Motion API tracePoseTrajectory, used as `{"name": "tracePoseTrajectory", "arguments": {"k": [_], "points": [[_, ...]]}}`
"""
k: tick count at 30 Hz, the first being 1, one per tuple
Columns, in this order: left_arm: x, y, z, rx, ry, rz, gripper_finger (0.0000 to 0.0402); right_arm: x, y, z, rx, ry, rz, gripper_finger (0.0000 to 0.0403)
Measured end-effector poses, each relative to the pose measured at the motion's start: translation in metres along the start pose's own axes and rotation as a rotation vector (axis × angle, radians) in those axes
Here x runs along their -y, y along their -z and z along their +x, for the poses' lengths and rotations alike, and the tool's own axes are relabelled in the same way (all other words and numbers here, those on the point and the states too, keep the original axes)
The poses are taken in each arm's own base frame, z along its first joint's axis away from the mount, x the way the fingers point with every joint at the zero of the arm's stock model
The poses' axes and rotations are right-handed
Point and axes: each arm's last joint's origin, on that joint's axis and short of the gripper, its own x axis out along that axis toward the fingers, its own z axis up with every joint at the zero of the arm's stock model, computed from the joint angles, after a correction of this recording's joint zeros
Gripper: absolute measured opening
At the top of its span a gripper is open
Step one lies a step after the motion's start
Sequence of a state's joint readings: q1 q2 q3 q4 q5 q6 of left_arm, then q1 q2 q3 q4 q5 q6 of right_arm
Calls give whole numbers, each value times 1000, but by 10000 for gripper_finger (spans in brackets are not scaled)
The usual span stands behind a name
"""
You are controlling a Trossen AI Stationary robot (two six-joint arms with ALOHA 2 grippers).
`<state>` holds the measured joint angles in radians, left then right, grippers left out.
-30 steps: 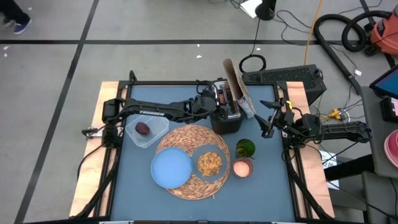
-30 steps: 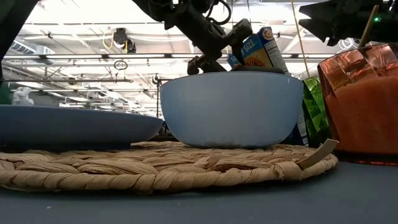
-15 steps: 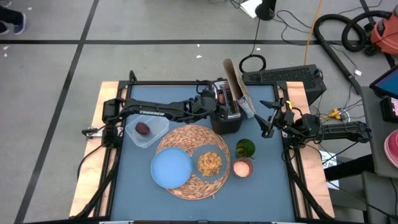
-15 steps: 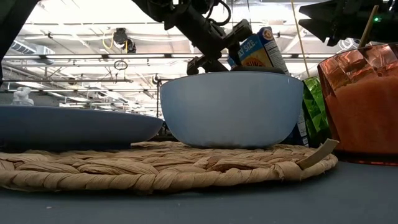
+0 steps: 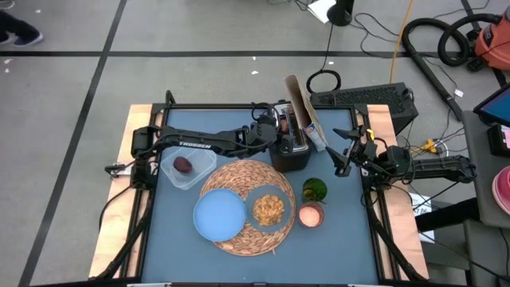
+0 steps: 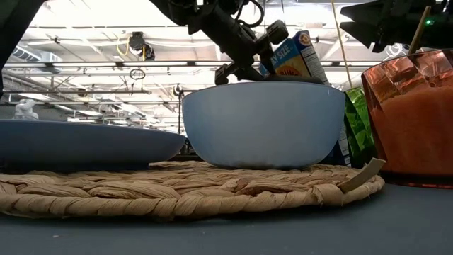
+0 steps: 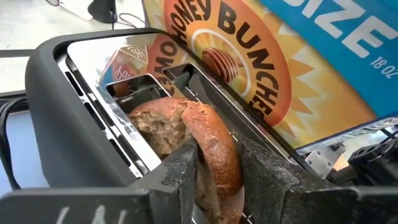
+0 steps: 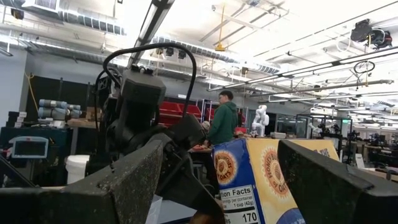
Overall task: Arrange a breakfast setting
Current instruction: Put the toasted bread on the blue plate
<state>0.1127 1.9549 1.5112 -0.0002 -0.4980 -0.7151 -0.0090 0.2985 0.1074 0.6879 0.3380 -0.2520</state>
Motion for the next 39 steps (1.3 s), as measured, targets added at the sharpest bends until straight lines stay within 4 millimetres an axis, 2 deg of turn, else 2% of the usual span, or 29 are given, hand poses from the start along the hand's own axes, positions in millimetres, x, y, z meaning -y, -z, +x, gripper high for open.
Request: {"name": "tracePoseTrajectory", "arguments": {"k": [7, 21, 39], "points": [[0, -1, 0, 3, 2, 0, 99, 0, 0, 0, 0, 0, -4, 313], [1, -3, -3, 7, 6, -3, 97, 0, 0, 0, 0, 0, -4, 313], [5, -45, -45, 50, 37, 5, 97, 0, 0, 0, -4, -1, -5, 313]]}}
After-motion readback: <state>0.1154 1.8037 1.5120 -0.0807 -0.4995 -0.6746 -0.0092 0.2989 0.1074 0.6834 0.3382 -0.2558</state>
